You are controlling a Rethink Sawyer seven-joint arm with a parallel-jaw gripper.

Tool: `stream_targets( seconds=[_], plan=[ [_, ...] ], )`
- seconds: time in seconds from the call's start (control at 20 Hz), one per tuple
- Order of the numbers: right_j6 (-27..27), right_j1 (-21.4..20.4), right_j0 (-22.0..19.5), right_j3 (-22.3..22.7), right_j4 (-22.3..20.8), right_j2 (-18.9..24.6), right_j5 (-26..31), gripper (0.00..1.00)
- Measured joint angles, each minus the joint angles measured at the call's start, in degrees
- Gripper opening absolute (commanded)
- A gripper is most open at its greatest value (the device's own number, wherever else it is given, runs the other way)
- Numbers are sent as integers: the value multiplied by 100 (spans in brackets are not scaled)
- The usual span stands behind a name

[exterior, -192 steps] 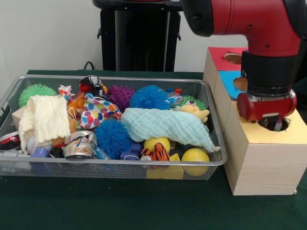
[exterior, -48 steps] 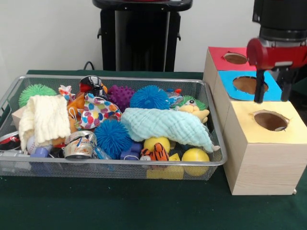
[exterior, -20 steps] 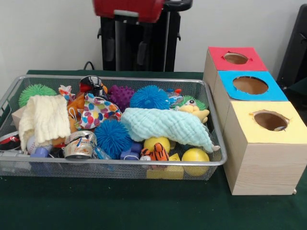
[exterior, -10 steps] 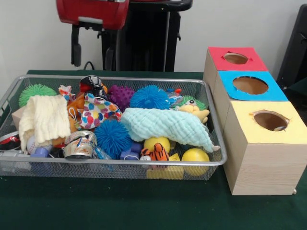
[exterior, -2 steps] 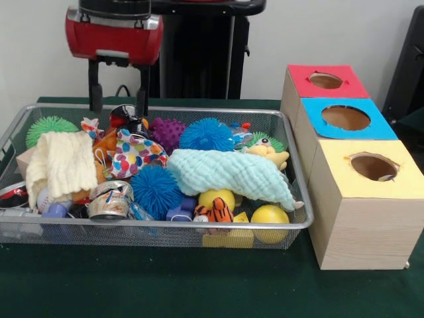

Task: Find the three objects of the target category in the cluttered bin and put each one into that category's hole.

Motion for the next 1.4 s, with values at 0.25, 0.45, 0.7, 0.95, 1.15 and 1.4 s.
stream_targets(
  seconds=[0.25, 0.45, 0.7, 0.95, 1.15, 1.4],
  plan=[
    [0, 142, -120, 74, -174, 237, -104, 100],
    [0, 211, -199, 224, -307, 418, -168, 100],
    [0, 279, -249, 367, -409, 593, -180, 100],
    [0, 328, -306, 464, -559, 749, -180, 100],
    [0, 414, -377, 472, -676, 854, -181, 100],
    [0, 552, -488, 470, -825, 978, -181, 100]
  ],
)
